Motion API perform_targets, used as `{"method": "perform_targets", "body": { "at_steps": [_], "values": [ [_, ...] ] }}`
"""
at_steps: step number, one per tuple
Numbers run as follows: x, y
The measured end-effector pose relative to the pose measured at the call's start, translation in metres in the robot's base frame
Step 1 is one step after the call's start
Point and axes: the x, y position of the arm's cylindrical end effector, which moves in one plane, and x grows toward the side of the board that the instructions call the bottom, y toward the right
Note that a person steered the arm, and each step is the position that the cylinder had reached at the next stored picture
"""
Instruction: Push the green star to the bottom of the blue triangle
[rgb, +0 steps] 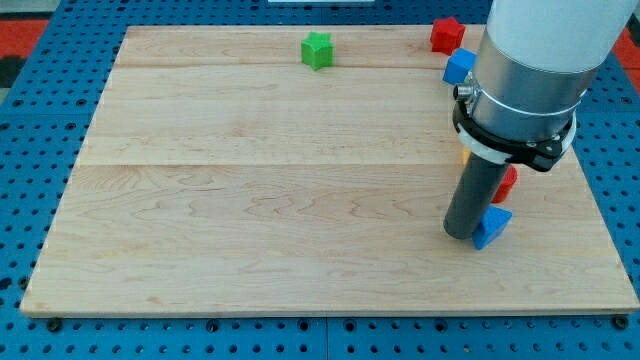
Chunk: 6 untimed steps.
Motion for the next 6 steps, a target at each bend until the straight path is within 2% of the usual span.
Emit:
{"method": "perform_targets", "body": {
  "at_steps": [1,2,3,4,5,6],
  "values": [
    [0.001,-0.021],
    [-0.025,-0.147],
    [-0.083,-0.244],
    [-0.165,-0.281],
    [-0.247,-0.254],
    [-0.309,-0.228]
  ]
}}
